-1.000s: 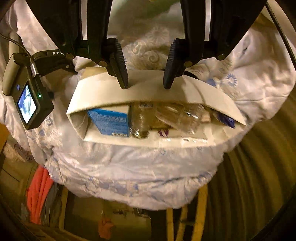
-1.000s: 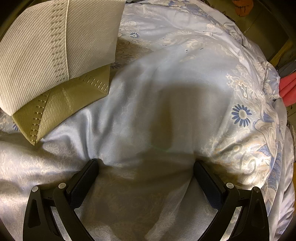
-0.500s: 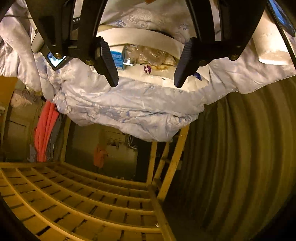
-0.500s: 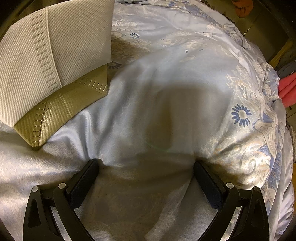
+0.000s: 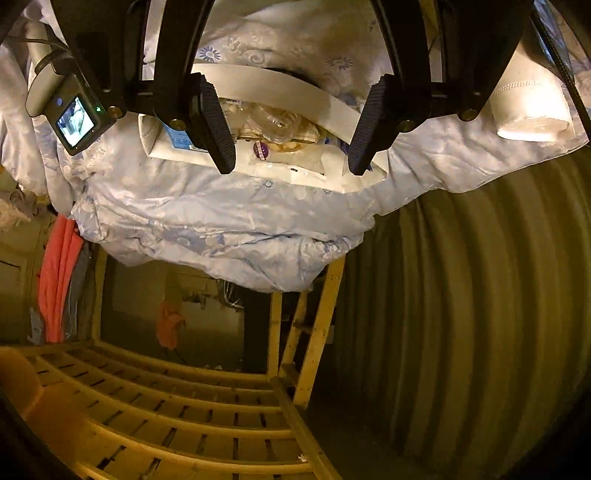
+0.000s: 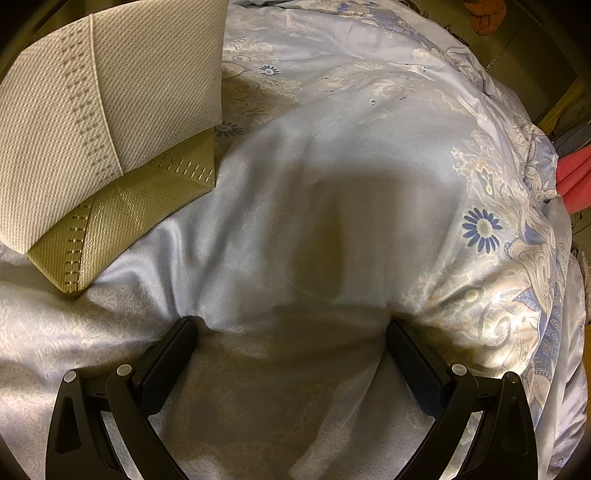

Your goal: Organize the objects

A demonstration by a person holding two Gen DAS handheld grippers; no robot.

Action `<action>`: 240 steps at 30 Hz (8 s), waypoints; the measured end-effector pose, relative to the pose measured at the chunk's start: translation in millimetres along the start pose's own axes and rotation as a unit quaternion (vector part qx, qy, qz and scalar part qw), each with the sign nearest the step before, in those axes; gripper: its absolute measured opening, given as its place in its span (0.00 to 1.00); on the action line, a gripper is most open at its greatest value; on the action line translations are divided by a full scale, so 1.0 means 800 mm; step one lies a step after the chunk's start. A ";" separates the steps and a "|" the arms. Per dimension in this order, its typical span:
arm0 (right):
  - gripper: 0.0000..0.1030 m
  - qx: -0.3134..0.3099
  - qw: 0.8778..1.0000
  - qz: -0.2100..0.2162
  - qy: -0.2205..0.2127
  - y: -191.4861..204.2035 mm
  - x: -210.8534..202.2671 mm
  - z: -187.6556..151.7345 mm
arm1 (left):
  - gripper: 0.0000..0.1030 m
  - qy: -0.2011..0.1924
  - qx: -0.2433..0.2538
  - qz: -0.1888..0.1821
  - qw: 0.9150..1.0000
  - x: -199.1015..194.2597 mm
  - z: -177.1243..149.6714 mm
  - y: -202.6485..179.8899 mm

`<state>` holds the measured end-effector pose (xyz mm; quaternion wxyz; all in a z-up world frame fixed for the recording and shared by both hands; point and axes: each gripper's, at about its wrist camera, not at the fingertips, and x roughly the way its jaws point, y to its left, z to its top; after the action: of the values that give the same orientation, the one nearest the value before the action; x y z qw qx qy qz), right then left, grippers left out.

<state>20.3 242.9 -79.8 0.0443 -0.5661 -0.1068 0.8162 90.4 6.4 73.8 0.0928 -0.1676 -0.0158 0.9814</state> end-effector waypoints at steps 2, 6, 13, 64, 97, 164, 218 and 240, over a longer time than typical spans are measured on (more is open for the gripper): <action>1.00 0.000 1.000 0.000 0.000 0.000 0.000 0.000 | 0.71 -0.002 0.005 -0.002 1.000 -0.001 -0.002 -0.002; 1.00 0.000 1.000 0.000 0.000 -0.001 0.001 0.001 | 1.00 0.018 0.017 0.001 1.000 0.003 -0.014 -0.009; 1.00 0.000 1.000 0.000 0.000 -0.003 0.001 0.002 | 1.00 0.029 0.019 -0.008 0.999 0.009 -0.019 -0.010; 1.00 0.000 1.000 0.001 -0.001 -0.014 0.004 0.007 | 0.88 0.143 -0.061 -0.151 0.976 0.051 -0.026 0.017; 1.00 0.001 1.000 0.002 -0.001 -0.023 0.006 0.010 | 0.82 0.117 -0.010 -0.090 0.989 0.036 -0.024 -0.004; 1.00 0.002 1.000 0.001 0.003 -0.043 0.013 0.019 | 0.76 0.367 0.133 -0.053 0.919 0.101 -0.119 -0.029; 1.00 0.002 1.000 0.002 -0.002 -0.059 0.028 0.036 | 0.64 0.047 0.001 -0.253 0.966 -0.095 0.046 -0.004; 1.00 0.003 1.000 0.002 -0.002 -0.057 0.026 0.035 | 0.64 -0.002 0.016 -0.232 0.973 -0.121 0.073 -0.019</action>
<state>-15.3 287.6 -79.7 0.0441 -0.5644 -0.1033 0.8178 162.9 3.0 161.6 0.3206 -0.1555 -0.0387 0.9336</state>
